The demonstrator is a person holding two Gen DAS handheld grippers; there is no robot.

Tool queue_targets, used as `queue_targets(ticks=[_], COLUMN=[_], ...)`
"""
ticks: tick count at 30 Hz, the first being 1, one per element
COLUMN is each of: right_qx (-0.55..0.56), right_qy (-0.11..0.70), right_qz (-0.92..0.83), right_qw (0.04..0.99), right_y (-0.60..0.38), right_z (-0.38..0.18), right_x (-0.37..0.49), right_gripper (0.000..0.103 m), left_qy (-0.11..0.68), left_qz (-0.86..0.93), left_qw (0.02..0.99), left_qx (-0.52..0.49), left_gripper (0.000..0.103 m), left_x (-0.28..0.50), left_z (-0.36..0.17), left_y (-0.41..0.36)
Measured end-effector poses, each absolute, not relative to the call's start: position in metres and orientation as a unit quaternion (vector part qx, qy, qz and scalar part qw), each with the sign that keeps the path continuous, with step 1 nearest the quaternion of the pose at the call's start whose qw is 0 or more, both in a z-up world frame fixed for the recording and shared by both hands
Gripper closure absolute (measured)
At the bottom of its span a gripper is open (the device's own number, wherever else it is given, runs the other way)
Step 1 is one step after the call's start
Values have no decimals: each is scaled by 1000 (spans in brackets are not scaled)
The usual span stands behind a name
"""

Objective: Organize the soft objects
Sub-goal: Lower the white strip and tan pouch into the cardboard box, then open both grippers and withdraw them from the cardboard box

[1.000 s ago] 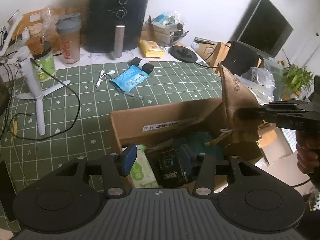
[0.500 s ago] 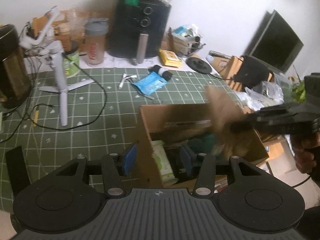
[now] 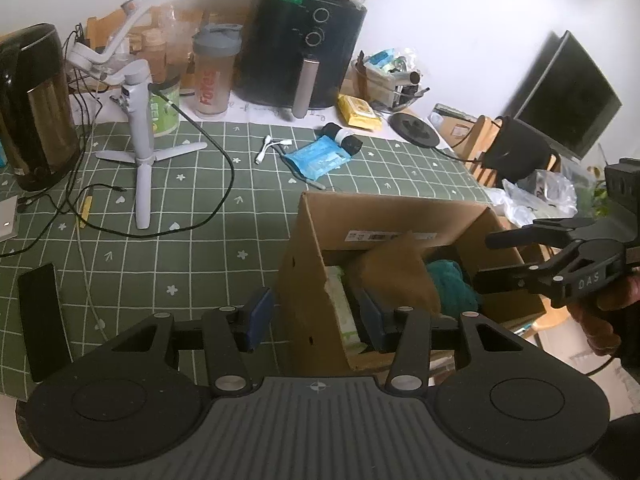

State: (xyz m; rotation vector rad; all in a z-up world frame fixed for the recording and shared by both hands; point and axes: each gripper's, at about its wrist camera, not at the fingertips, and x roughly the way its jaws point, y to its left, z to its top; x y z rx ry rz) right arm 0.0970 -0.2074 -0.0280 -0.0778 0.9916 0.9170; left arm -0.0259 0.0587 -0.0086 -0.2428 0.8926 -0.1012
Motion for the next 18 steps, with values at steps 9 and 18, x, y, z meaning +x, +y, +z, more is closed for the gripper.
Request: queue_targets(ticks=[9, 18], right_qx=[-19, -12], right_qy=[453, 437], right_qz=[398, 344], right_qw=[798, 831], right_y=[-226, -249], right_z=[-29, -24], right_x=[94, 104], right_gripper=[0, 0], left_qy=[434, 434], left_qz=[-75, -80], left_qw=[892, 894], left_qx=[-99, -75], left_gripper=[56, 56], left_x=[-9, 13], left_z=[-8, -3], left_y=[44, 30])
